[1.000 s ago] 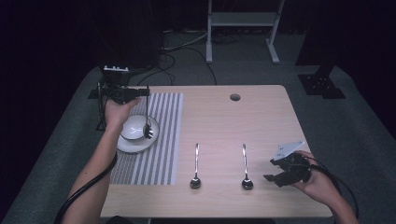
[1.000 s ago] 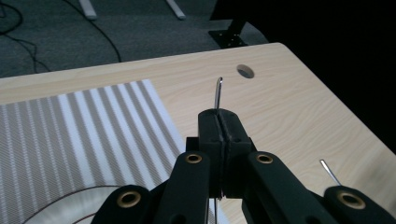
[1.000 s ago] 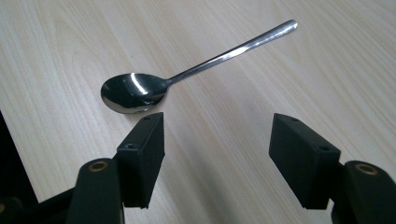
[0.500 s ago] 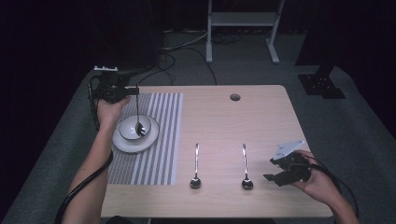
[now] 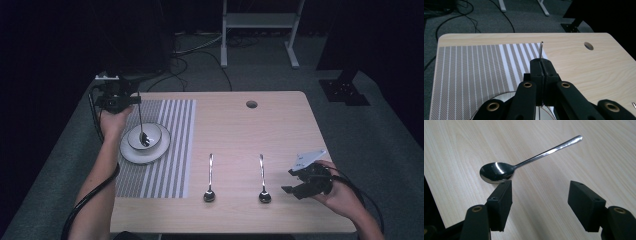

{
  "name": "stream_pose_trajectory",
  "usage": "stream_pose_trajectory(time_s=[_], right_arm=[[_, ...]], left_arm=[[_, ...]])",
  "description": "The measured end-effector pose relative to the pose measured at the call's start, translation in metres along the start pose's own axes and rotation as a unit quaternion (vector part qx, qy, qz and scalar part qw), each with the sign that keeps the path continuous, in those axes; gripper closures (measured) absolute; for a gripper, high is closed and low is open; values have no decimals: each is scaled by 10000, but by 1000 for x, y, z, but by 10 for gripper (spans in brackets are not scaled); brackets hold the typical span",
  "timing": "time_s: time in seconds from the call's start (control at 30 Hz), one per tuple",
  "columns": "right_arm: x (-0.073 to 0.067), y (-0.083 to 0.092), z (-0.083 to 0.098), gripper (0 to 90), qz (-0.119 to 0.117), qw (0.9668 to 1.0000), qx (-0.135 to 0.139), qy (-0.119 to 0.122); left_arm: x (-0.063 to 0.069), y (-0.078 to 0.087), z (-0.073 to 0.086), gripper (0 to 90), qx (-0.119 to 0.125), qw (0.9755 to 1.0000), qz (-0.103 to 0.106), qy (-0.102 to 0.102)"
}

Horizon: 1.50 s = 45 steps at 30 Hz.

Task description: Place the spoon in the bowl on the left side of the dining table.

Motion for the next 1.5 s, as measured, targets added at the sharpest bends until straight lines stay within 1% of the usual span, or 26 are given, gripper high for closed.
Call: stream_pose_trajectory(time_s=[0.07, 0.37, 0.43, 0.5, 0.7, 0.77, 0.87, 0.93, 0.97, 1.1, 1.4, 1.47, 1.5], right_arm=[[0, 0, 0, 350, -6, 10000, 13, 14], [-1, -1, -1, 350, -17, 10000, 21, 31], [-1, -2, -1, 350, -24, 10000, 6, 27], [-2, -3, -1, 350, -32, 10000, 8, 15], [-2, -6, 2, 350, -40, 10000, -8, 9], [-2, -6, 3, 350, -47, 10000, -2, 10], [-2, -7, 4, 350, -49, 10000, -7, -9], [-3, -7, 4, 350, -47, 10000, -11, -19], [-3, -7, 5, 350, -53, 10000, -3, -15], [-3, -8, 6, 350, -55, 10000, -13, -34], [-4, -9, 5, 350, -70, 10000, -1, -22], [-3, -9, 6, 350, -67, 10000, -3, -25], [-3, -9, 6, 350, -67, 10000, 2, -30]], left_arm=[[-4, -1, 1, 894, 64, 10000, -60, 12], [-19, 0, 10, 893, 151, 9995, -231, 123], [-22, 0, 13, 893, 138, 9994, -303, 113], [-26, 1, 16, 893, 105, 9993, -326, 118], [-34, 3, 22, 893, 119, 9989, -402, 203], [-37, 4, 24, 892, 108, 9988, -433, 188], [-41, 6, 27, 892, 106, 9986, -457, 257], [-43, 6, 28, 891, 85, 9985, -467, 258], [-47, 8, 31, 890, 88, 9983, -501, 290], [-53, 10, 34, 888, 131, 9978, -520, 396], [-61, 17, 36, 878, 112, 9975, -568, 411], [-63, 18, 37, 875, 128, 9973, -575, 448], [-64, 19, 37, 875, 148, 9970, -563, 500]])
Point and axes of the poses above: each handheld gripper's, and its own axes: y roughly backward along the jaws, z roughly out of its underside, x roughly to its right, the point moved 8 cm from there along -y, roughly forward along the jaws, and after that the axes turned 15 degrees about x, right-handed, at the moved point
